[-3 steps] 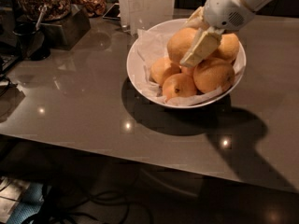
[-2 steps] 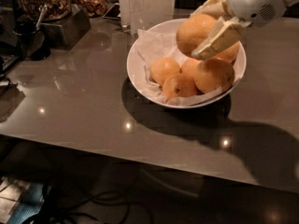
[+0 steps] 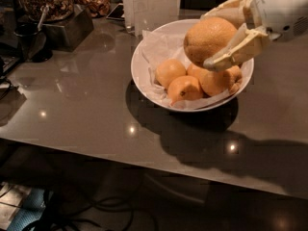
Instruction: Pick orange from white bowl
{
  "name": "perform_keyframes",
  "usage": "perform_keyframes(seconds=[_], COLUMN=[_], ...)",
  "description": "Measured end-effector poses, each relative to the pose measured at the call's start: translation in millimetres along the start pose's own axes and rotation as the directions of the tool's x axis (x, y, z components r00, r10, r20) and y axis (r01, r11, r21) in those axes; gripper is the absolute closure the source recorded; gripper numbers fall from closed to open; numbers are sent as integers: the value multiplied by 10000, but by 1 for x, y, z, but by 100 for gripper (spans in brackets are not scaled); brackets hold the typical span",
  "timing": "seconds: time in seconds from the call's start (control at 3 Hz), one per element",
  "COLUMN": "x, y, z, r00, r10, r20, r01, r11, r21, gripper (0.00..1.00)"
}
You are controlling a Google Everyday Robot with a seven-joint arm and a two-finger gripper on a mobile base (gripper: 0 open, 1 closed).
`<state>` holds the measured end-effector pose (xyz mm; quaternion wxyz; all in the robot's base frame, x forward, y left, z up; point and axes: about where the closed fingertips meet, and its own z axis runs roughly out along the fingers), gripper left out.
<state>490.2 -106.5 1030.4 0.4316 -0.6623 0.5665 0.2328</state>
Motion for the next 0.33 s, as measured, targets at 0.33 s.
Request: perform_keyframes(seconds=[0.33], x=[2], y=[11], z=[7], r00=[9984], r10=[193], r20=[523], r01=[-175], r11=[9992], r21=[-360], gripper=[100])
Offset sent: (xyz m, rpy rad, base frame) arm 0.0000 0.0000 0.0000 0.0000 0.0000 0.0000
